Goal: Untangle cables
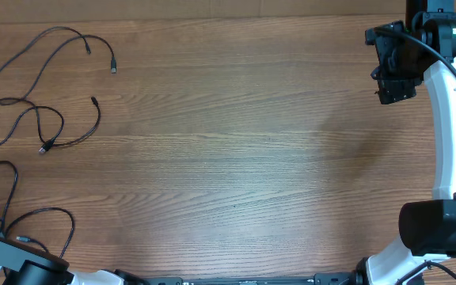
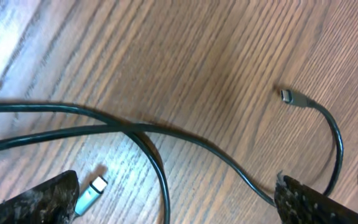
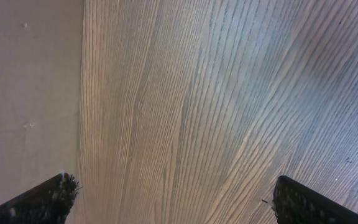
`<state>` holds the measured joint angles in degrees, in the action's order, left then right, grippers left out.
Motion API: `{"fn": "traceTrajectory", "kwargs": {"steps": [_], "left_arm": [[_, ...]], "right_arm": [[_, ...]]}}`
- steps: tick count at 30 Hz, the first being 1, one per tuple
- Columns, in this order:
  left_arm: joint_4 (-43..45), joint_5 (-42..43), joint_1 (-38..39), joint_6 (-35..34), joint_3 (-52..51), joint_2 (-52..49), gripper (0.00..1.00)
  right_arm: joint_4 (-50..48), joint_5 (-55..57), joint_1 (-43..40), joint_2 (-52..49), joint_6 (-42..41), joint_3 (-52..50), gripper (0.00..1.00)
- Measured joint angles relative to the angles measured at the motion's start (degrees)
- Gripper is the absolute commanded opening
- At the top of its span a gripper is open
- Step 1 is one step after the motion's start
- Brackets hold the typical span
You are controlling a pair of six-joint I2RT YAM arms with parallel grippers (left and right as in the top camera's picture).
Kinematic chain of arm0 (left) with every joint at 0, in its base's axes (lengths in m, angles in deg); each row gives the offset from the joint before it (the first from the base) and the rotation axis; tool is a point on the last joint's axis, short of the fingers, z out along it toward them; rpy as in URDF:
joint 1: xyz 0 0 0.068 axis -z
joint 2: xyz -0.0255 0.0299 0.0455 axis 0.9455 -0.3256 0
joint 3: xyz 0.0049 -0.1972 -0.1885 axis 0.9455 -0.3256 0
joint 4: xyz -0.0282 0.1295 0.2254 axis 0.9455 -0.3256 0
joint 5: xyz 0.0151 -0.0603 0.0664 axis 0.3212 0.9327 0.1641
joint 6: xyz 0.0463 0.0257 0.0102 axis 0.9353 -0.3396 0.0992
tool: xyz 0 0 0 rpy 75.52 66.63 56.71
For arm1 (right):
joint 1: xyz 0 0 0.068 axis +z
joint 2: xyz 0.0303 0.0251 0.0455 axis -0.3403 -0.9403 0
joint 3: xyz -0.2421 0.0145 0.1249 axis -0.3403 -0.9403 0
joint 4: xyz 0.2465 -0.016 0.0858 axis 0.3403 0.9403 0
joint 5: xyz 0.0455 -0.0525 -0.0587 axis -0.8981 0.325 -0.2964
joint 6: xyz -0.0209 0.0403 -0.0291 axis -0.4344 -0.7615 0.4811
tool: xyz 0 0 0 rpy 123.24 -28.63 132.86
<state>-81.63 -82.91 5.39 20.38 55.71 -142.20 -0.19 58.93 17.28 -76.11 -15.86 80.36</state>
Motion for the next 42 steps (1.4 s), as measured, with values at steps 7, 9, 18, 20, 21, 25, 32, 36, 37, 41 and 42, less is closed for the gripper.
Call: {"fn": "traceTrajectory", "kwargs": {"steps": [7,9,18,20,21,25,32,36,37,41,42], "left_arm": [[5.5,-9.8,4.8,12.7,-0.1,0.1,0.9],[7.6,-11.9,7.0,18.2,-0.1,0.1,0.86],[10.6,-15.1,16.3,39.7,-0.1,0.1,0.92],[10.6,-15.4,16.9,42.6,-0.1,0.1,0.91],[10.6,-15.3,16.9,43.4,-0.1,0.1,0.91],[11.4,-12.5,16.9,49.8,-0.1,0.1,0.94],[13.0,-1.7,16.9,60.9,-0.1,-2.4,0.8],[13.5,-0.1,16.9,64.7,-0.1,-6.4,0.83],[13.9,0.1,16.9,65.5,-0.1,-7.1,0.82],[15.7,0.2,16.9,67.1,-0.1,-7.6,0.78],[16.0,0.2,16.9,67.4,-0.1,-7.6,0.78]], "right_arm": [[0.0,0.0,0.0,0.0,0.0,0.0,1.0],[0.0,0.0,0.0,0.0,0.0,0.0,1.0],[0.0,0.0,0.0,0.0,0.0,0.0,1.0],[0.0,0.0,0.0,0.0,0.0,0.0,1.0],[0.0,0.0,0.0,0.0,0.0,0.0,1.0],[0.0,0.0,0.0,0.0,0.0,0.0,1.0],[0.0,0.0,0.0,0.0,0.0,0.0,1.0],[0.0,0.0,0.0,0.0,0.0,0.0,1.0],[0.0,0.0,0.0,0.0,0.0,0.0,1.0],[0.0,0.0,0.0,0.0,0.0,0.0,1.0],[0.0,0.0,0.0,0.0,0.0,0.0,1.0]]}}
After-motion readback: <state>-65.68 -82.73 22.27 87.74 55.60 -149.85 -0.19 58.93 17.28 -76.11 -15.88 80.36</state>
